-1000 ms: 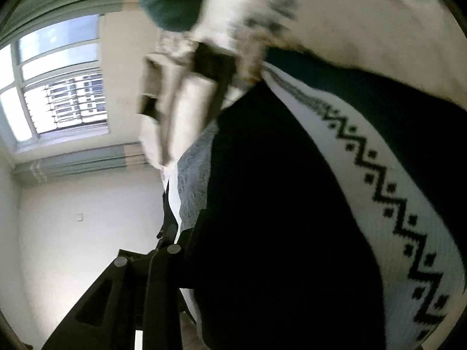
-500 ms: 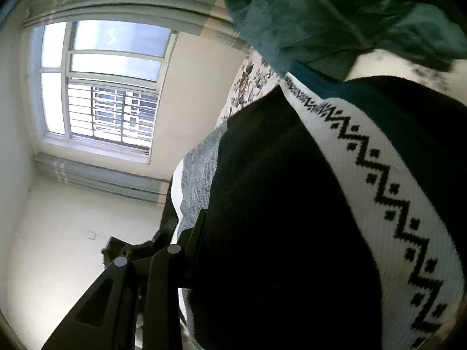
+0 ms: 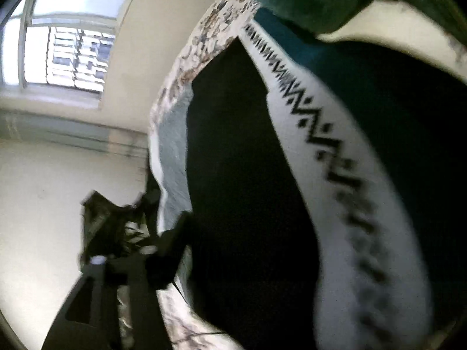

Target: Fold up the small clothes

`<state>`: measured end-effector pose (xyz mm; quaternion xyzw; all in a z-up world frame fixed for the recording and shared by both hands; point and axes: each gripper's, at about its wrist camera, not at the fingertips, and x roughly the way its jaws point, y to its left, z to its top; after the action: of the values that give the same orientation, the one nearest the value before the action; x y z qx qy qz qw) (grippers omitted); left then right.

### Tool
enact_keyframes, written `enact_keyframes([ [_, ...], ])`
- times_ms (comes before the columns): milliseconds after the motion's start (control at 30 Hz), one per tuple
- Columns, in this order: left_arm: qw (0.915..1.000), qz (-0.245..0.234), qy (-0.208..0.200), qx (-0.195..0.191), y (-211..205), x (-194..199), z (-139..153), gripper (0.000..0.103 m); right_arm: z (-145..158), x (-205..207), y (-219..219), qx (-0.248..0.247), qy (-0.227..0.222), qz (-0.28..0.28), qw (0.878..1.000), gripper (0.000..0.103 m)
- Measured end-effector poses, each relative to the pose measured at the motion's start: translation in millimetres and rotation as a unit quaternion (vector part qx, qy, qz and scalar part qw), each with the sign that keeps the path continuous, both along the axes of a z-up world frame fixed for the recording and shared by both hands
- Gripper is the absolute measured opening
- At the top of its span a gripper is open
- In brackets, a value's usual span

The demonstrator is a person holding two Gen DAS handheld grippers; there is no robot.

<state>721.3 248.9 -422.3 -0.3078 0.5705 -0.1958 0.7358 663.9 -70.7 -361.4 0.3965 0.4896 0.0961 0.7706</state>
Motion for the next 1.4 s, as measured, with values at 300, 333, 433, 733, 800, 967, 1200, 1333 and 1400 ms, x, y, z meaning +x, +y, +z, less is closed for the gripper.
enact_keyframes([
  [300, 0.9575, 0.022, -0.09, 0.273, -34.7, -73.6, 58.5, 0.096, 51.2, -57.4, -15.3, -0.319, 0.054, -0.022, 0.946, 0.103],
  [333, 0.9541, 0.026, -0.096, 0.283, -36.3, -80.7, 61.4, 0.097, 58.5, -62.8, -13.6, -0.353, 0.05, -0.021, 0.934, 0.103],
  [433, 0.9399, 0.043, -0.117, 0.318, -49.5, -121.4, 87.1, 0.097, 88.5, -73.7, -2.8, -0.442, 0.029, -0.009, 0.897, 0.103],
  [733, 0.9217, 0.063, -0.157, 0.349, -83.8, -220.8, 175.7, 0.097, 209.2, -149.7, 8.0, -0.465, -0.024, 0.007, 0.885, 0.103],
  [800, 0.9189, 0.064, -0.165, 0.353, -88.8, -240.5, 195.9, 0.097, 242.8, -178.9, 9.0, -0.468, -0.035, 0.008, 0.883, 0.103],
  [967, 0.9127, 0.077, -0.191, 0.353, -93.0, -300.9, 260.9, 0.097, 323.4, -248.1, 9.9, -0.461, -0.066, 0.009, 0.885, 0.103],
  [1200, 0.9054, 0.11, -0.229, 0.34, -93.7, -376.2, 340.8, 0.097, 433.1, -346.8, 20.5, -0.473, -0.142, 0.005, 0.87, 0.103],
  [1333, 0.8994, 0.121, -0.25, 0.338, -98.6, -410.9, 369.1, 0.097, 482.1, -400.7, 27.3, -0.477, -0.176, 0.008, 0.861, 0.103],
  [1400, 0.8982, 0.121, -0.259, 0.334, -100.4, -425.4, 379.9, 0.097, 500.1, -423.6, 29.0, -0.476, -0.186, 0.006, 0.86, 0.103],
])
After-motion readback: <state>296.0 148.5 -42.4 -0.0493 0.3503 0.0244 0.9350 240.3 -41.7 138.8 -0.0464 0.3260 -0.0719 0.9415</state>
